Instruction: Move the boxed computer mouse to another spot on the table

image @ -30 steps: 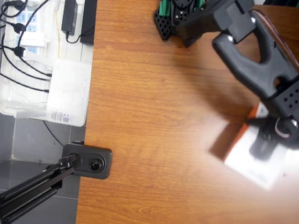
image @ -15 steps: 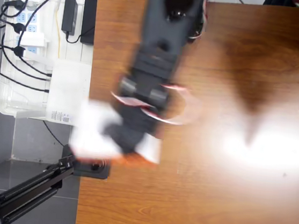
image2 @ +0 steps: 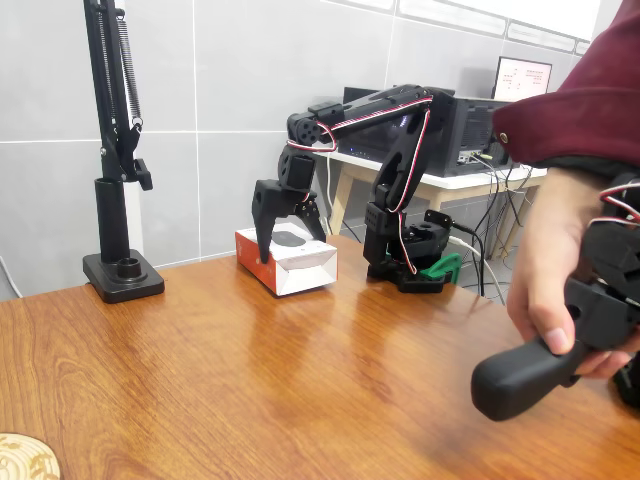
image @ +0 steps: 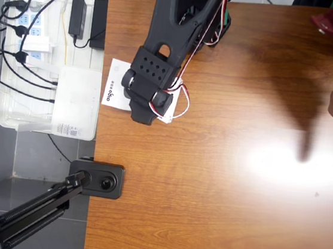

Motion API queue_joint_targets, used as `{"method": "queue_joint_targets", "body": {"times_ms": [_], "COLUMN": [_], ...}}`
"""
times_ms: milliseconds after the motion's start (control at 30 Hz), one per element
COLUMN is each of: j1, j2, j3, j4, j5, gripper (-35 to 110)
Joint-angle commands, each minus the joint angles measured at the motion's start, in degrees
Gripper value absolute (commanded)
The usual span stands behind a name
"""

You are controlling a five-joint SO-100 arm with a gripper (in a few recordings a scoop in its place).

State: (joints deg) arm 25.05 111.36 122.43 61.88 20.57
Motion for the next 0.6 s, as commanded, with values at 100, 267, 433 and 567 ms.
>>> {"method": "queue_joint_targets", "body": {"times_ms": [100,267,433,567], "j1": [-0.09,-0.79,0.18,1.32], "j2": [0.44,0.53,2.72,4.83], "j3": [0.7,1.32,1.23,0.44], "j4": [-1.49,-2.02,-1.05,0.97], "j5": [2.9,4.75,5.27,6.33], "gripper": [0,1,0,0]}}
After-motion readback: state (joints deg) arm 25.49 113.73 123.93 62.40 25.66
